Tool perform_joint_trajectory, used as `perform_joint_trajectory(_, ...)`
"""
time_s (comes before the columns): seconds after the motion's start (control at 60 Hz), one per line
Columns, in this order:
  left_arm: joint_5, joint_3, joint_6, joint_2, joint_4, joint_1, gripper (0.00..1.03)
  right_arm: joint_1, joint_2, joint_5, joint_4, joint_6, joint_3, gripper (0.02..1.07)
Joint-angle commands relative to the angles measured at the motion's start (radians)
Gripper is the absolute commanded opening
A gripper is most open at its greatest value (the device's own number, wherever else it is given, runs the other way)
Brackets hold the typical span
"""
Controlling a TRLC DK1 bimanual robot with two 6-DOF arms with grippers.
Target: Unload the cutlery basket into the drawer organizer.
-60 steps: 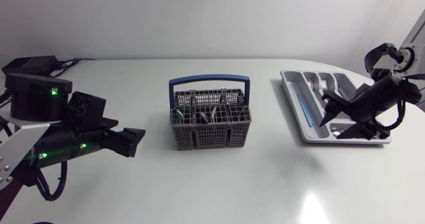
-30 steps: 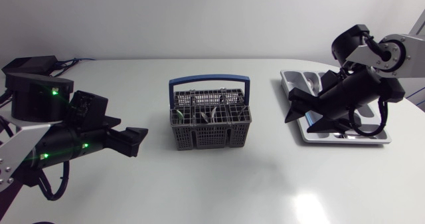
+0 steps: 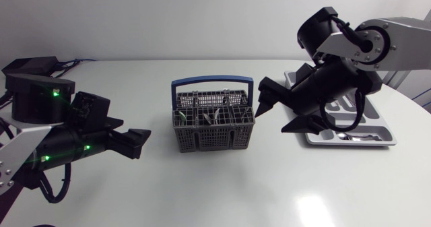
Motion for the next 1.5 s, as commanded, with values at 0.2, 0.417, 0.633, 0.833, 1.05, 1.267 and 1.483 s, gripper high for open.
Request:
perform_joint_trajectory(0.2, 0.001, -0.035, -0.003, -0.009, 0.010, -0.013, 0.99, 0.016, 0.097, 0.009, -0.003, 0.111, 0.107, 0.90)
perform_joint_trajectory(0.417, 0.000, -0.041, -0.001, -0.009, 0.010, -0.013, 0.99, 0.027, 0.182, 0.012, -0.011, 0.154, 0.184, 0.81)
perform_joint_trajectory(0.633, 0.000, -0.047, -0.001, -0.003, 0.029, -0.010, 0.99, 0.068, 0.245, 0.075, -0.029, 0.183, 0.247, 0.68)
perform_joint_trajectory(0.833, -0.002, -0.055, -0.001, 0.011, 0.044, -0.010, 0.99, 0.087, 0.291, 0.124, -0.023, 0.195, 0.281, 0.53)
perform_joint_trajectory(1.05, 0.000, -0.058, 0.000, 0.014, 0.049, -0.009, 0.99, 0.113, 0.321, 0.162, 0.006, 0.204, 0.285, 0.44)
perform_joint_trajectory(1.267, -0.002, -0.059, 0.000, 0.017, 0.053, -0.007, 0.99, 0.116, 0.324, 0.168, 0.034, 0.204, 0.276, 0.35)
perform_joint_trajectory(1.483, -0.002, -0.056, -0.001, 0.017, 0.055, -0.010, 0.99, 0.118, 0.323, 0.190, 0.045, 0.200, 0.261, 0.18)
